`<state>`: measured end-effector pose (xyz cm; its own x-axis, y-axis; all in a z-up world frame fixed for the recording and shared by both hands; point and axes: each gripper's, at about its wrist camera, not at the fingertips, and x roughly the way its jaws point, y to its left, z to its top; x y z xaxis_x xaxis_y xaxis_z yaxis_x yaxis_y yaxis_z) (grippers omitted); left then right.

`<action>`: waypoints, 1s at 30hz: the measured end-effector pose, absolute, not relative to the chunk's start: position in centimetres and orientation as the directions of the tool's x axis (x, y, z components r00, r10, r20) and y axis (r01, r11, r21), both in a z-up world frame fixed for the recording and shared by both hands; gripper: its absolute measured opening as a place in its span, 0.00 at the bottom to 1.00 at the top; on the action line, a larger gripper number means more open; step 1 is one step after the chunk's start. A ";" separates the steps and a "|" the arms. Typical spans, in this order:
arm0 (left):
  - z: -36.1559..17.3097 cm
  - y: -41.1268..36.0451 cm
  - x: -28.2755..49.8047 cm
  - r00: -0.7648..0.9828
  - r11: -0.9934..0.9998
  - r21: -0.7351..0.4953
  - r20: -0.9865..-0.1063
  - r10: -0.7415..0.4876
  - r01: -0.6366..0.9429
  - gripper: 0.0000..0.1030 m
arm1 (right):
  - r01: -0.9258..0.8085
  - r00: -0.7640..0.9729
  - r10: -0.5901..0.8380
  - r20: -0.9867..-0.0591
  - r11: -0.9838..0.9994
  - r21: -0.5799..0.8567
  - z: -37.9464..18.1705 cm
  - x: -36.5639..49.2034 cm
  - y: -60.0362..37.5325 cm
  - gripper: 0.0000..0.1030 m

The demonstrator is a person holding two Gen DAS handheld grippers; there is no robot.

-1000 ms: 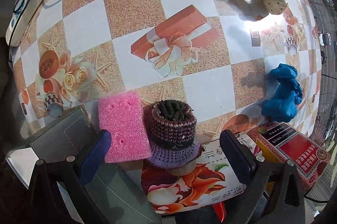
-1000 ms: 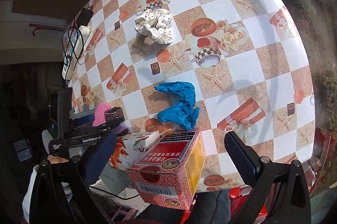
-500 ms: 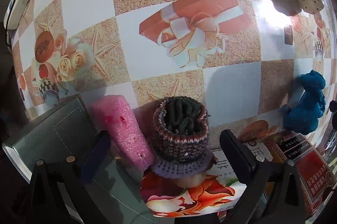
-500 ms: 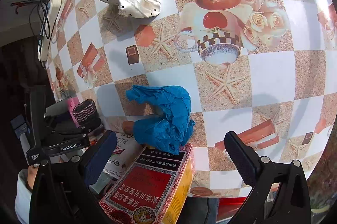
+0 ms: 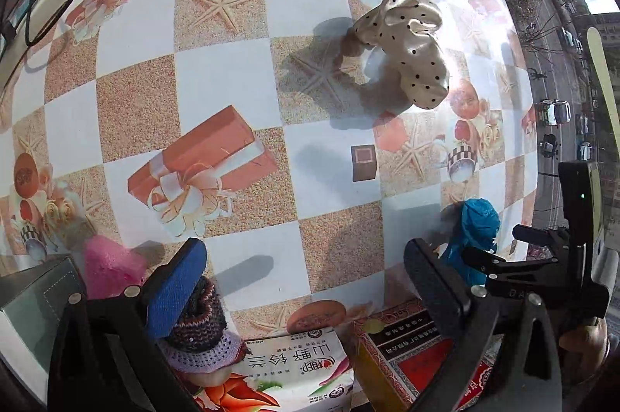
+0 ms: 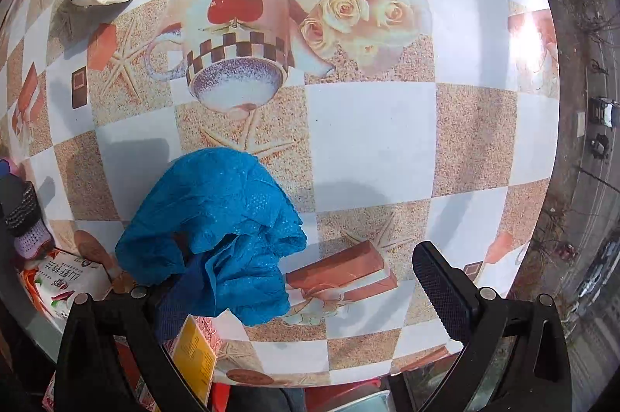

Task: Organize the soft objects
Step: 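Move both tools back over the pink sponge and blue glove on the table, then grasp the pink sponge with the left tool while the right tool grasps the blue glove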

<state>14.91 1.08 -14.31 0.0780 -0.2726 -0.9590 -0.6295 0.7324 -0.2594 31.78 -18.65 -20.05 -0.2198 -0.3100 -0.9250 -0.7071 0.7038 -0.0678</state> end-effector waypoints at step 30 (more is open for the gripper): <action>-23.2 9.9 10.1 -0.369 0.874 0.050 -0.917 -0.151 -0.483 1.00 | -0.597 -0.391 -0.060 -0.918 0.776 0.203 -18.7 29.7 -21.3 1.00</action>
